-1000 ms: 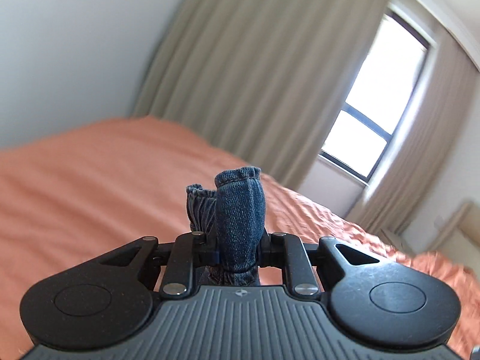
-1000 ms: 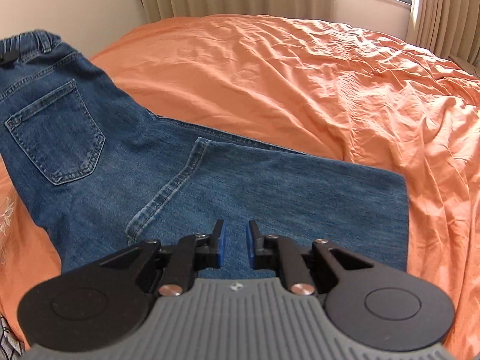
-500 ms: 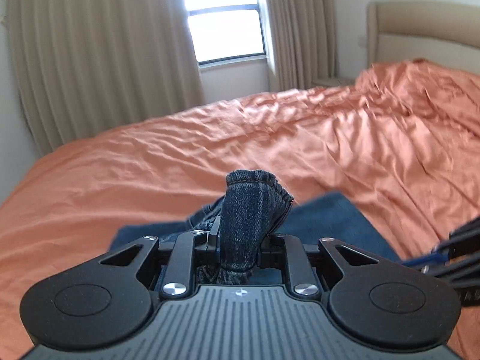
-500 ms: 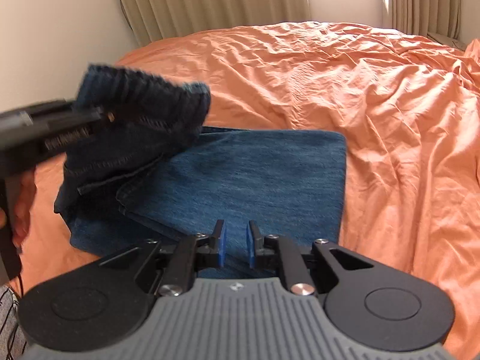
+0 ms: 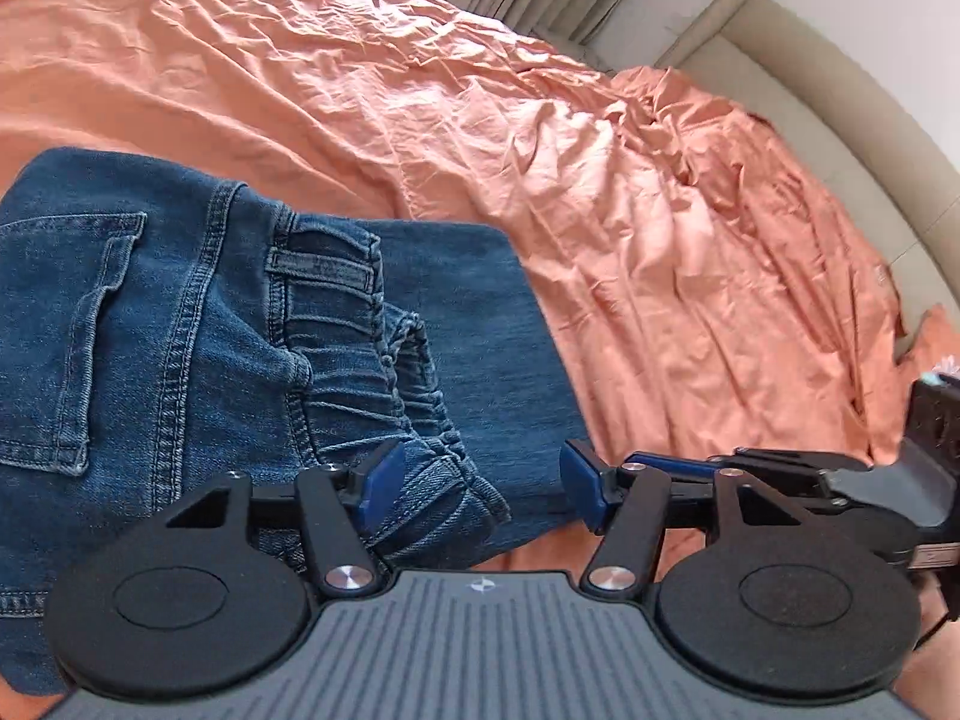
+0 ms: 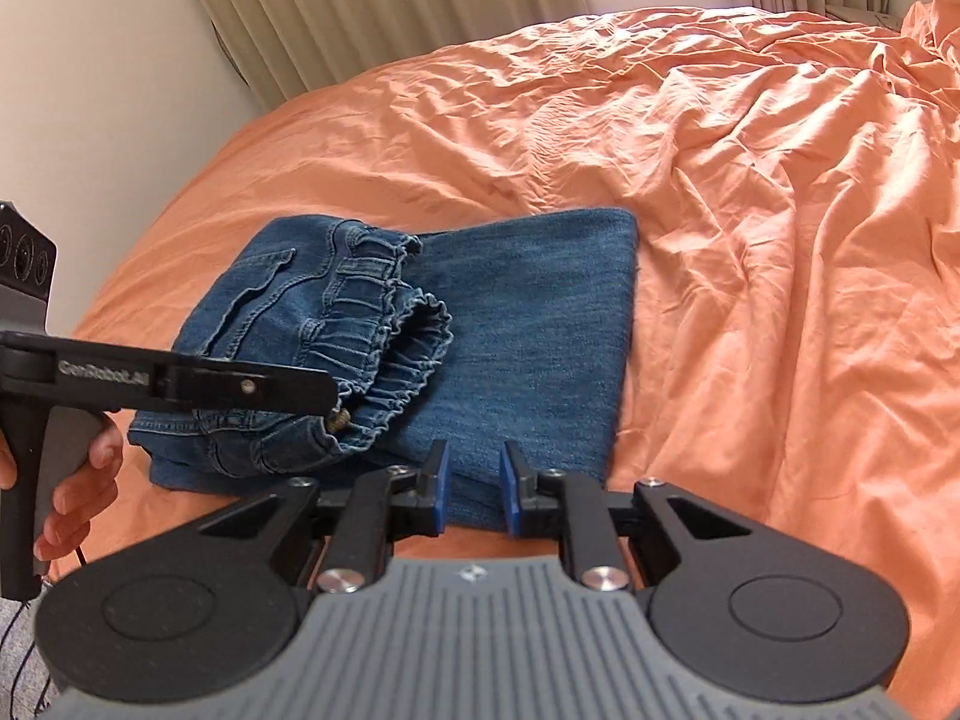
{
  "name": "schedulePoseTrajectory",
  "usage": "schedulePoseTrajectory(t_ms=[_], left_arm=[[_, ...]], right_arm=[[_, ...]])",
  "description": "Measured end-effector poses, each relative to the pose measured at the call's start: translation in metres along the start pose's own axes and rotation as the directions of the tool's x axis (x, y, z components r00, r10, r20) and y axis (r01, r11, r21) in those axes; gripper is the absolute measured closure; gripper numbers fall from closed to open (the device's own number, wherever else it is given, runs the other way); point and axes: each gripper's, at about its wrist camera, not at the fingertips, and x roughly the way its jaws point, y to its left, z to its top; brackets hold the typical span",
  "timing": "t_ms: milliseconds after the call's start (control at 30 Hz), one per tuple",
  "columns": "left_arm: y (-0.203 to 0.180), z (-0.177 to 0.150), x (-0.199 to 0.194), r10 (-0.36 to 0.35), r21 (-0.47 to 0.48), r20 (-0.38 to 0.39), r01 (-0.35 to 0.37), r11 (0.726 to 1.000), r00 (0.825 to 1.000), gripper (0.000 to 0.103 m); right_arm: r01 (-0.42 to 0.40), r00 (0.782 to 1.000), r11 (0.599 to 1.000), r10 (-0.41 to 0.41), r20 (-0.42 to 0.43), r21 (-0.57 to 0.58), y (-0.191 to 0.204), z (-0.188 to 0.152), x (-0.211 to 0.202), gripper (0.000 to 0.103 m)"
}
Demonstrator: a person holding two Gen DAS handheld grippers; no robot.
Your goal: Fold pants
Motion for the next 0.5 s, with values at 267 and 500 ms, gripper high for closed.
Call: schedulePoseTrajectory(t_ms=[267,500], left_arm=[[0.037,0.027,-0.046,0.245,0.067,0.136,-0.256,0.964,0.960,0.035],[0.104,0.039,-0.063,0.295,-0.038,0.161,-0.293,0.955,0.942,0.036]], right_arm=[[-0.092,0.995,0.995,0.091,0.028,0.026,0.023,0.037,0.031,0.065],[-0.165,0.986,0.975,0.164,0.021,0.152,0.027,0.079,0.097,0.064]])
